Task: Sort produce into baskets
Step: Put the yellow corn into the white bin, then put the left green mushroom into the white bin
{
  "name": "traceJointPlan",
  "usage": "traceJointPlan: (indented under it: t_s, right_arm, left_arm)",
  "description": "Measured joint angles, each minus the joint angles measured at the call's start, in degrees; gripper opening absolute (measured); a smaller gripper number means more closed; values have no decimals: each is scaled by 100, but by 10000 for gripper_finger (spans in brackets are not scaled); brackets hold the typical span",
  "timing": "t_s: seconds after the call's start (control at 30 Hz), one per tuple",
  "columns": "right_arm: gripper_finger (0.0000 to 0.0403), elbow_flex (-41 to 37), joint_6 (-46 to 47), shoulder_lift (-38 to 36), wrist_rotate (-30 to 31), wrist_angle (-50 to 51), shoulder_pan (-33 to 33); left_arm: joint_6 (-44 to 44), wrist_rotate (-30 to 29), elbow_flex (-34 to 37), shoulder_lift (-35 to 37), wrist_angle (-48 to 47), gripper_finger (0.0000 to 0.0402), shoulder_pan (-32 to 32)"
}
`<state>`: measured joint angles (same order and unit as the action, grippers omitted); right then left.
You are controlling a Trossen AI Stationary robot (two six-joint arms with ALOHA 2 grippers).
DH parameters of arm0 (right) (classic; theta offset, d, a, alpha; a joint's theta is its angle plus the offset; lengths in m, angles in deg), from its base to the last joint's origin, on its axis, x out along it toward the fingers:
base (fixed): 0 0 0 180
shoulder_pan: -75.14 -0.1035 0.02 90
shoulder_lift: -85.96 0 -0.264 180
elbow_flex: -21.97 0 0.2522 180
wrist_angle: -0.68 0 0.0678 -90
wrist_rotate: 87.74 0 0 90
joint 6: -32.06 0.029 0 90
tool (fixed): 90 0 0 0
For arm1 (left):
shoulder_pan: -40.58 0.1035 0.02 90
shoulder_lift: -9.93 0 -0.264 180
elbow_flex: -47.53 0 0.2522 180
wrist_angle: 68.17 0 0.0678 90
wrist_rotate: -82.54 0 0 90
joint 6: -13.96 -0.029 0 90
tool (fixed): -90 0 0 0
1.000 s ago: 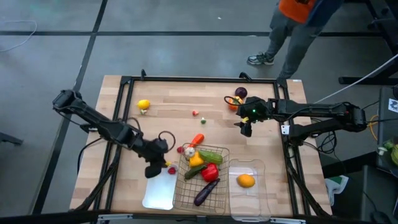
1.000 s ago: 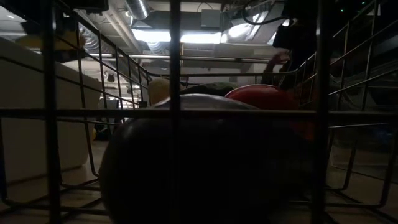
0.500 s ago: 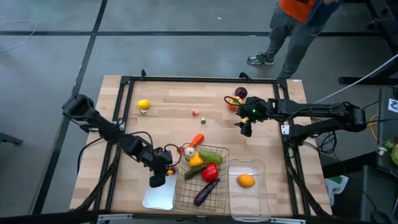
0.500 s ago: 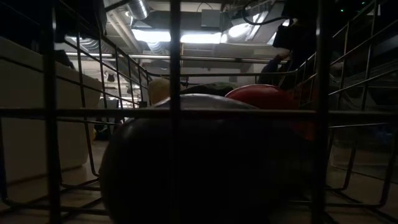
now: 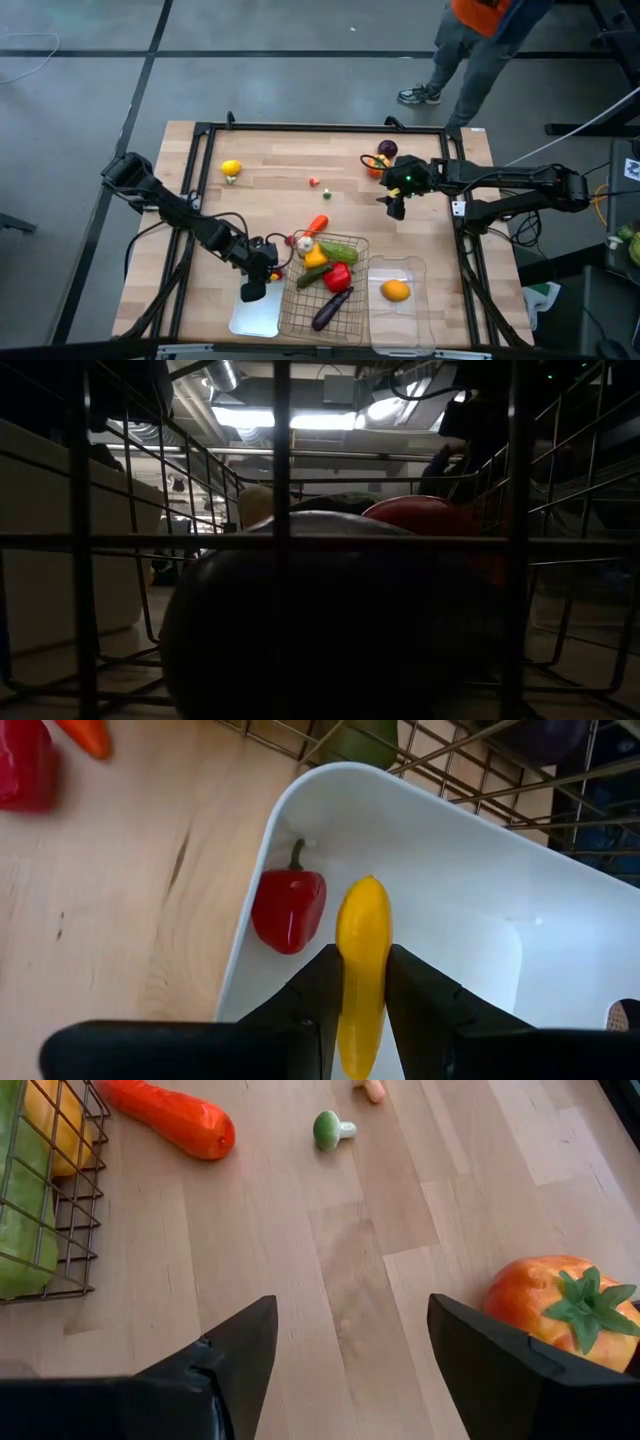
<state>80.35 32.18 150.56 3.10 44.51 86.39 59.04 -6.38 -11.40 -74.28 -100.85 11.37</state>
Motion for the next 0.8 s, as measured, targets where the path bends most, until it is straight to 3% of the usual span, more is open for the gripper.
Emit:
traceJointPlan:
  t_s: [0.3, 0.63, 0.8]
  right_arm:
    - [257, -2, 0, 0, 0, 1, 2]
    - [257, -1, 2, 0, 0, 1, 2]
    - [257, -2, 0, 0, -2, 2, 2]
  left_arm:
    - [-20, -13, 0, 0, -7, 81, 0]
    - [96, -31, 0, 0, -9, 152, 0]
    - [96, -28, 0, 4, 0, 168, 0]
